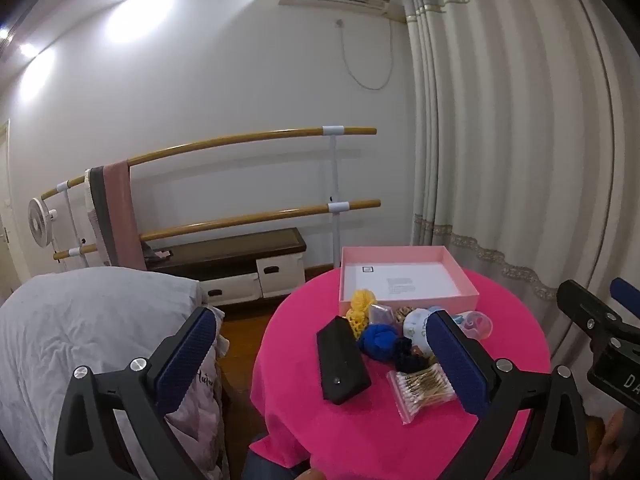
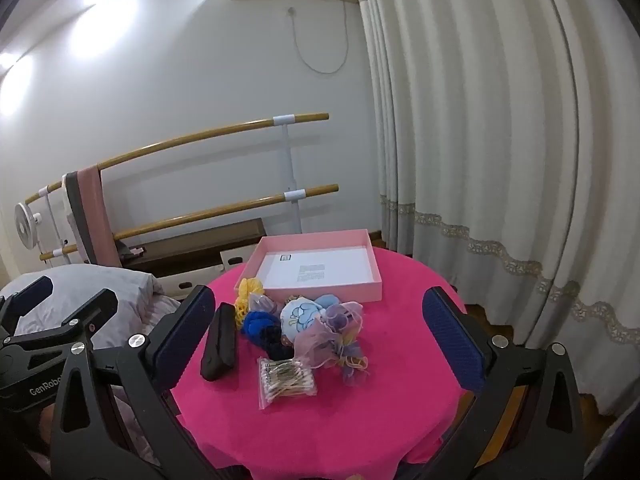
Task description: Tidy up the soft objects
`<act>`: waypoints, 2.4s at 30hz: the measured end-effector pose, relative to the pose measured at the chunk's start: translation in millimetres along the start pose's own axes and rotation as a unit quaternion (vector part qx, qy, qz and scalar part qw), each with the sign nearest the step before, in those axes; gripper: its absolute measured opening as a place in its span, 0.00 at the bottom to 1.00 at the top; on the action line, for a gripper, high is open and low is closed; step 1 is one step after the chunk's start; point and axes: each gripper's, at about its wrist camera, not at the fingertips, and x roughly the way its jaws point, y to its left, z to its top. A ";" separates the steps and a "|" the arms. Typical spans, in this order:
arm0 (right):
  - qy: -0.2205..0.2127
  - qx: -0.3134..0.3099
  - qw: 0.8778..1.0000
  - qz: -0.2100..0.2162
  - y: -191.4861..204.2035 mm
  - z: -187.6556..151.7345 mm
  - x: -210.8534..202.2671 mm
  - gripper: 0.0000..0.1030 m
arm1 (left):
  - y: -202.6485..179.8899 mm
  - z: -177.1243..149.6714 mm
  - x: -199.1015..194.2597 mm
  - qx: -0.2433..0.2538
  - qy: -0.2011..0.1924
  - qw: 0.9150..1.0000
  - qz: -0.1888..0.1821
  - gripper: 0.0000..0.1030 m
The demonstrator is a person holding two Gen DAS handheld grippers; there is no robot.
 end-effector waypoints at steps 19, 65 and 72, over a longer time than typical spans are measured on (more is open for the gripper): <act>0.009 0.001 1.000 0.002 -6.6 3.5 -1.1 1.00 | 2.9 -4.5 14.7 0.004 -0.001 1.000 0.006 1.00; 0.012 -0.002 1.000 0.003 -5.6 2.9 -1.8 1.00 | 3.4 0.7 7.6 -0.008 -0.003 1.000 -0.002 1.00; 0.015 -0.004 1.000 0.003 -6.9 1.7 -0.2 1.00 | 3.6 -0.3 12.1 -0.009 0.004 1.000 -0.005 1.00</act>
